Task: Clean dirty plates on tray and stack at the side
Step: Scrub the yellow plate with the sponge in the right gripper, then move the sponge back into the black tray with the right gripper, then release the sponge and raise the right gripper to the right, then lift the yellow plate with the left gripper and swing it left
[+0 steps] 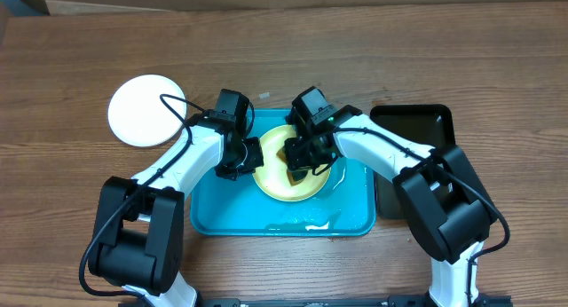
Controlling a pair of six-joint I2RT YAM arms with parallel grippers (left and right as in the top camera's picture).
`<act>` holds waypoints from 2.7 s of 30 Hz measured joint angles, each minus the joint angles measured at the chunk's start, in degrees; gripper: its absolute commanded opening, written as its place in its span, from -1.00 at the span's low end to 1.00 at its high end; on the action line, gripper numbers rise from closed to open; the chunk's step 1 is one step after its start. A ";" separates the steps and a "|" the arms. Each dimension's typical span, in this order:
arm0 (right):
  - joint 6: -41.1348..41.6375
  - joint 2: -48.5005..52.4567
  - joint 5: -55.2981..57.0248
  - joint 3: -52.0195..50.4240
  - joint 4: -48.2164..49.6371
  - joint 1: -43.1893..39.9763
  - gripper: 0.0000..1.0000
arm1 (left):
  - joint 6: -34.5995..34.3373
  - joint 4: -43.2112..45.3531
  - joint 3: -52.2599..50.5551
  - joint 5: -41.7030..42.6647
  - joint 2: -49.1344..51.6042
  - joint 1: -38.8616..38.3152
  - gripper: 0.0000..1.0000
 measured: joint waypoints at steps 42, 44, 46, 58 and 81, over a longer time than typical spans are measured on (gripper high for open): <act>-7.30 -0.63 18.56 3.10 -23.39 -31.74 -0.13 | 0.00 0.02 0.00 -1.36 -0.02 0.00 -0.60; -7.28 -0.63 17.92 3.63 -24.46 -31.82 -0.10 | 0.00 -0.02 0.00 -1.36 0.00 0.00 -0.59; -7.19 -0.63 17.44 5.22 -25.90 -31.98 0.07 | 0.00 -0.04 0.00 -1.33 -0.02 0.00 -0.60; -5.86 -0.72 16.09 15.61 -27.58 -42.42 0.37 | 0.02 2.58 -2.49 -1.73 0.00 -2.27 -0.58; -2.82 -0.72 16.22 15.61 -22.82 -58.80 1.00 | 7.52 -8.09 20.65 -2.86 0.07 1.16 -0.92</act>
